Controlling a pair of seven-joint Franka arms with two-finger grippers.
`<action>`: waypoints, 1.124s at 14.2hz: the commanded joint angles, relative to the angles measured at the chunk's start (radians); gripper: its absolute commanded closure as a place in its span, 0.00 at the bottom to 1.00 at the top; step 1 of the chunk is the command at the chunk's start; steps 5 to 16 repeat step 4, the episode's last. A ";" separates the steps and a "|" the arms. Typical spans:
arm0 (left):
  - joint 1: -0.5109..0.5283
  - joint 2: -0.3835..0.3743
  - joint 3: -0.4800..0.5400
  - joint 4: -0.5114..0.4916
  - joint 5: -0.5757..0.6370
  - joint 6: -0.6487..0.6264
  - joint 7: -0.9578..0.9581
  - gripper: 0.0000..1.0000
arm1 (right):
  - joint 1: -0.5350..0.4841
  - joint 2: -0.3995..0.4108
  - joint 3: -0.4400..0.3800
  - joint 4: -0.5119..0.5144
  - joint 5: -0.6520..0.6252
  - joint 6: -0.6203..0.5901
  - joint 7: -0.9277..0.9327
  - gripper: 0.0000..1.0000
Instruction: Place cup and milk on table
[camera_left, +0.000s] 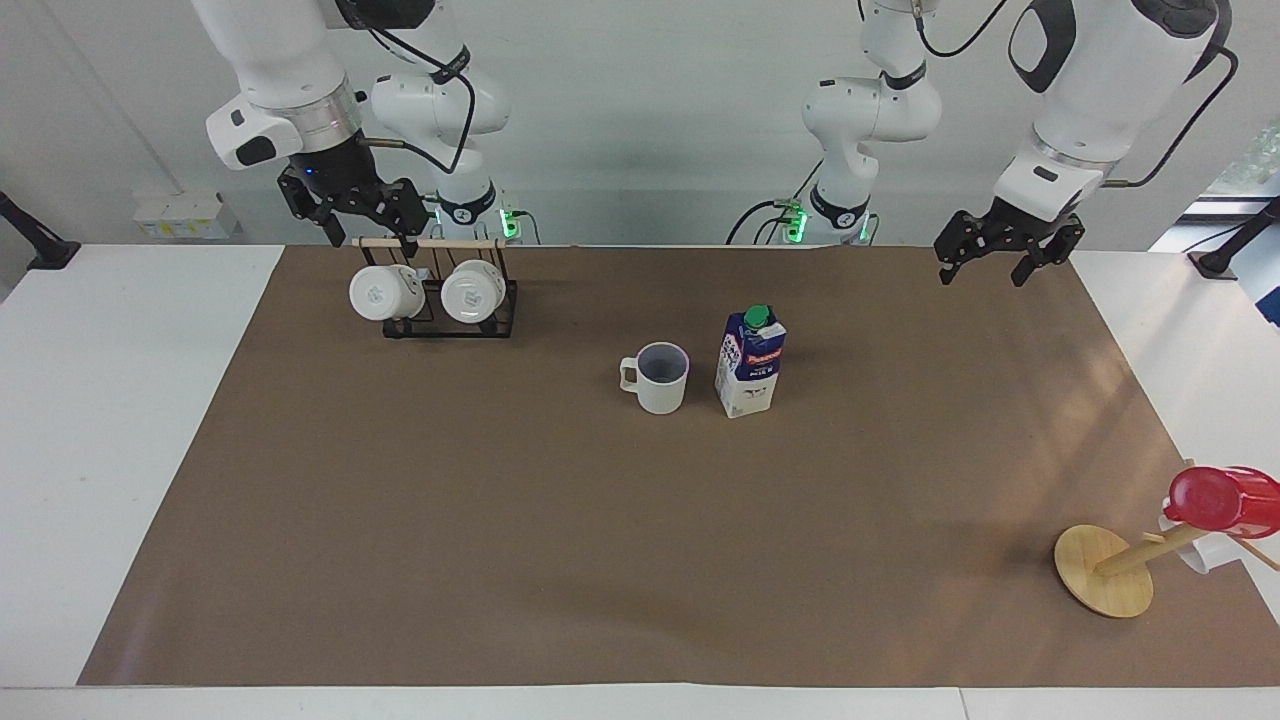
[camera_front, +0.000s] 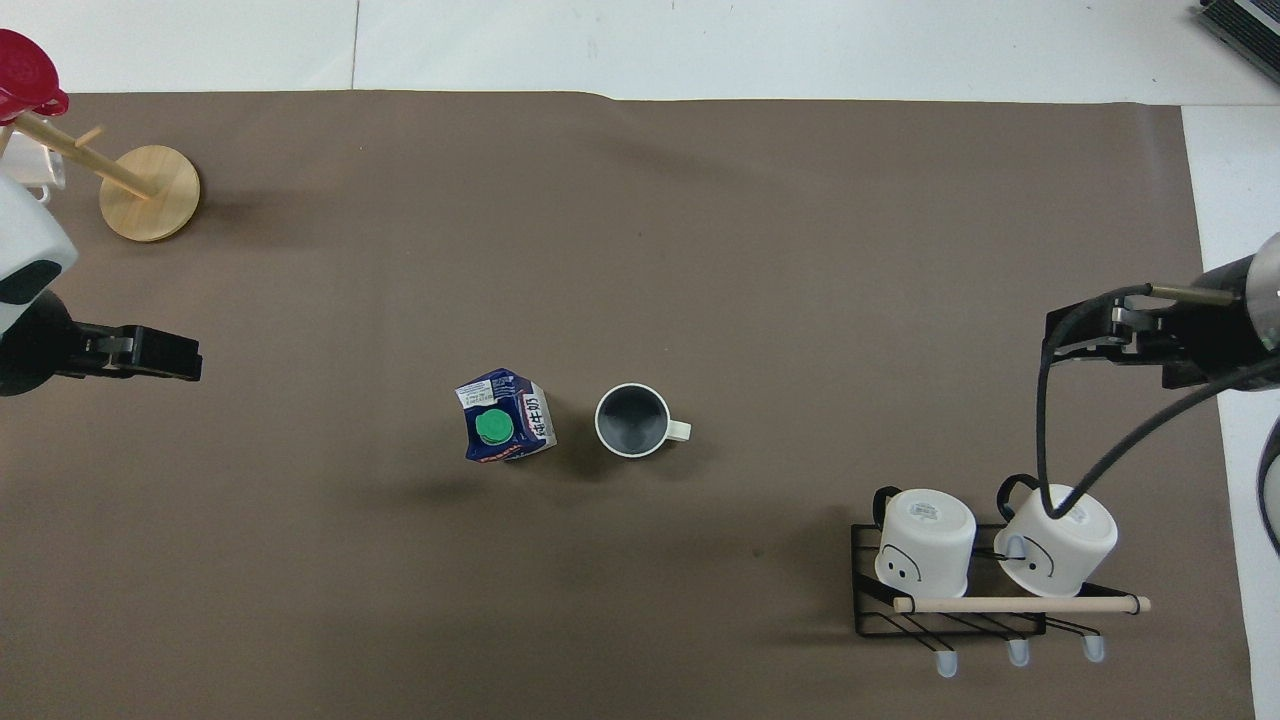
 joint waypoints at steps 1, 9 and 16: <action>0.006 -0.008 -0.005 0.007 -0.001 -0.020 0.004 0.00 | -0.020 -0.023 0.005 -0.031 0.027 0.026 -0.033 0.00; 0.005 -0.020 -0.005 0.011 -0.001 -0.021 0.007 0.00 | -0.021 -0.023 0.005 -0.031 0.027 0.024 -0.033 0.00; 0.005 -0.020 -0.005 0.011 -0.001 -0.021 0.007 0.00 | -0.021 -0.023 0.005 -0.031 0.027 0.024 -0.033 0.00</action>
